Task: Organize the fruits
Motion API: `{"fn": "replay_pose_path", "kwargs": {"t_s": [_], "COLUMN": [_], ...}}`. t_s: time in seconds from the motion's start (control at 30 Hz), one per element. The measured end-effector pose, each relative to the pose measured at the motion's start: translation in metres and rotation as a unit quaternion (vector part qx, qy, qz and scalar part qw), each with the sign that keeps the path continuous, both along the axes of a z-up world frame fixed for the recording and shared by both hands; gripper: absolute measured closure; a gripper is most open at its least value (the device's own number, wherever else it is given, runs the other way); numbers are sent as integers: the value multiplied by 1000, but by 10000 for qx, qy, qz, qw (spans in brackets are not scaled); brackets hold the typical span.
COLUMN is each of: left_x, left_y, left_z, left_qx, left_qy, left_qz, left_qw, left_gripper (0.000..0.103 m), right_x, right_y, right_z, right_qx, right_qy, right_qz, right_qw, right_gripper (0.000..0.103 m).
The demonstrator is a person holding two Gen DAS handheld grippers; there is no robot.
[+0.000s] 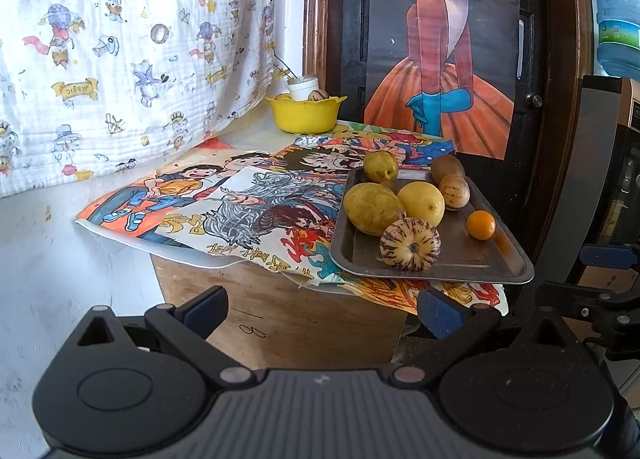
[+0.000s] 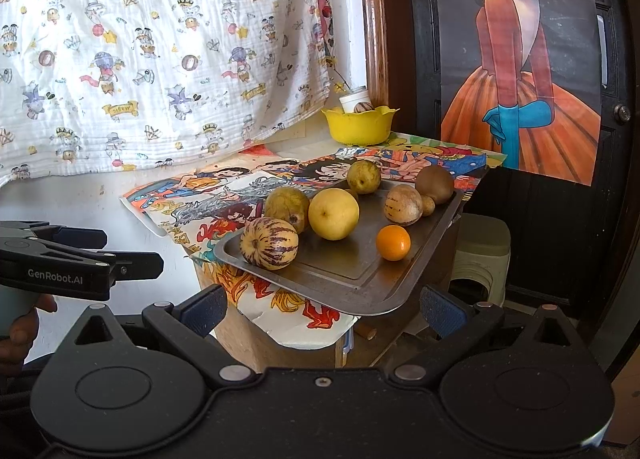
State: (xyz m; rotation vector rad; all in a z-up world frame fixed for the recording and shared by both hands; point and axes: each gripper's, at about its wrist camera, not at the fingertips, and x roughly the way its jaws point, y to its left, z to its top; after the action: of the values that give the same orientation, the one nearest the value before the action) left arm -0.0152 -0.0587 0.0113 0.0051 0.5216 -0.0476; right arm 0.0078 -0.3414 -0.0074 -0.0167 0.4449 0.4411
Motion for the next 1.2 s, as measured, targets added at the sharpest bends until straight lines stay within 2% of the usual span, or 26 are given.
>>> {"fn": "replay_pose_path", "kwargs": {"t_s": [1.2], "left_x": [0], "left_y": [0], "left_z": [-2], "left_qx": [-7], "left_qy": [54], "left_qz": [-8], "left_qw": [10000], "left_gripper": [0], "right_x": [0], "right_y": [1], "right_z": [0], "right_qx": [-10], "right_qy": [12], "right_qz": [1], "right_qw": [10000], "right_gripper": [1]}}
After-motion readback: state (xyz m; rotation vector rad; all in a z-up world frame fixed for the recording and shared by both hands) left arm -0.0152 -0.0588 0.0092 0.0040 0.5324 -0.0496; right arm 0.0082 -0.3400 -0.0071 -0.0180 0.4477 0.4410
